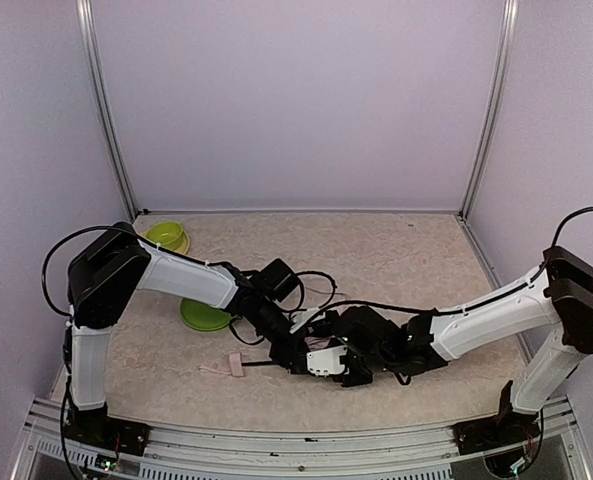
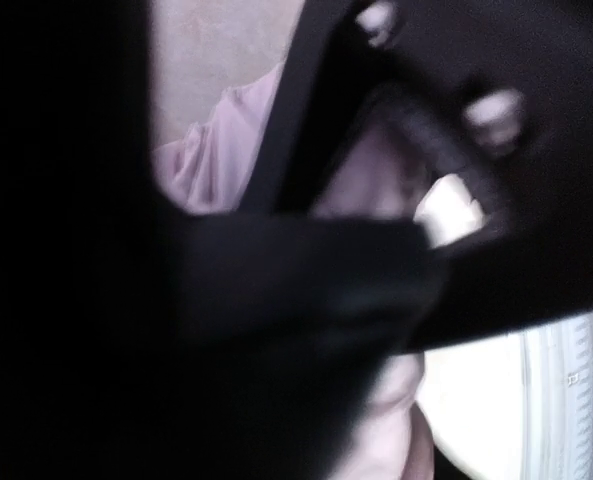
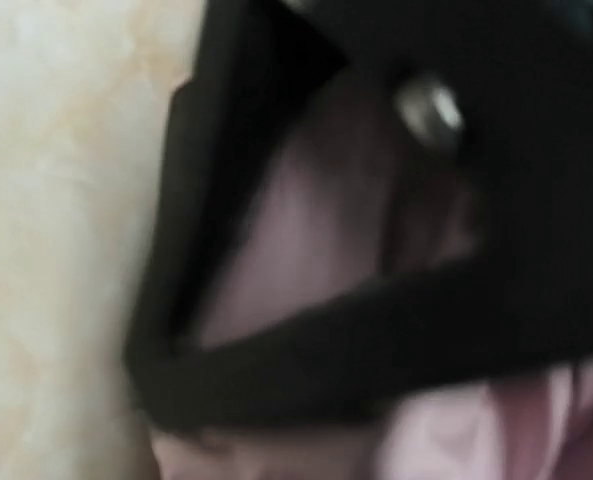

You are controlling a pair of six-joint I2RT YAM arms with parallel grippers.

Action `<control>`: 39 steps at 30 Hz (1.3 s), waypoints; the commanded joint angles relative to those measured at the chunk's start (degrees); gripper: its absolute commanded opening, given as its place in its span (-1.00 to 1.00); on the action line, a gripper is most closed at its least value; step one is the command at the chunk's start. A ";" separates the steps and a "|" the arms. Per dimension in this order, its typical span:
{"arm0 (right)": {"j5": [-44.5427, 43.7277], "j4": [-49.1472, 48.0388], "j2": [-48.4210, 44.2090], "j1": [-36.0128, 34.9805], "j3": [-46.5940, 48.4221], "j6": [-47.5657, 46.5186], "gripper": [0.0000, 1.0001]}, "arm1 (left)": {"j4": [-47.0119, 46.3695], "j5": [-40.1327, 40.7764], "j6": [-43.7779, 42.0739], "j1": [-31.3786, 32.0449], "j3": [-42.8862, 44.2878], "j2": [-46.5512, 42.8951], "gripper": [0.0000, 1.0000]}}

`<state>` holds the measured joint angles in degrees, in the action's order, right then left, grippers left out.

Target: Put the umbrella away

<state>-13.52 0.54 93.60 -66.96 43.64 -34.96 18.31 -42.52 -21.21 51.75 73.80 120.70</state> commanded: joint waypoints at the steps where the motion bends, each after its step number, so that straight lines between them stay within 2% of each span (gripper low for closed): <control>1: 9.00 9.61 4.60 0.87 1.12 4.01 -0.81 | 8.17 4.70 2.03 0.02 -5.44 1.07 0.33; 4: 14.42 12.31 5.02 2.10 1.91 6.11 -0.89 | -2.78 7.97 8.81 -3.25 -10.30 -6.50 0.66; 6: 17.64 14.37 5.52 3.21 2.79 7.75 -0.94 | -8.20 9.51 12.39 -5.69 -14.03 -12.04 0.95; 8: 20.06 16.70 6.42 4.21 3.47 8.74 -0.96 | -15.86 11.16 14.30 -7.13 -17.87 -17.62 0.98; 11: 23.47 19.97 8.44 5.37 5.19 10.06 -1.00 | -21.55 14.36 17.20 -7.77 -21.81 -24.94 0.98; 17: 31.76 24.46 13.07 8.70 9.56 13.40 -1.00 | -24.27 29.06 18.30 -7.62 -26.09 -33.68 0.98; 22: 44.32 30.62 17.93 13.57 14.53 16.68 -1.00 | -23.85 33.70 11.63 -2.48 -28.28 -40.33 0.91; 25: 52.44 33.92 20.62 15.27 16.70 17.06 -1.00 | -20.27 36.62 6.63 3.85 -27.25 -42.05 0.73; 27: 56.67 35.40 22.44 16.32 18.03 17.66 -1.00 | -19.07 33.11 3.62 7.19 -27.51 -42.85 0.70; 30: 61.78 36.82 23.92 17.86 19.18 17.88 -1.00 | -18.43 27.67 -2.02 10.25 -29.43 -41.77 0.73; 34: 67.00 38.42 24.88 18.31 19.45 16.20 -1.00 | -15.44 31.48 -6.23 13.96 -28.01 -36.12 0.90; 39: 66.65 37.10 26.94 18.89 21.16 18.64 -1.00 | -14.92 32.48 -9.43 18.06 -26.86 -28.86 0.94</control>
<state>55.92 31.77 116.07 -48.47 65.54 -18.70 0.82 -11.44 -25.71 66.89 45.84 87.24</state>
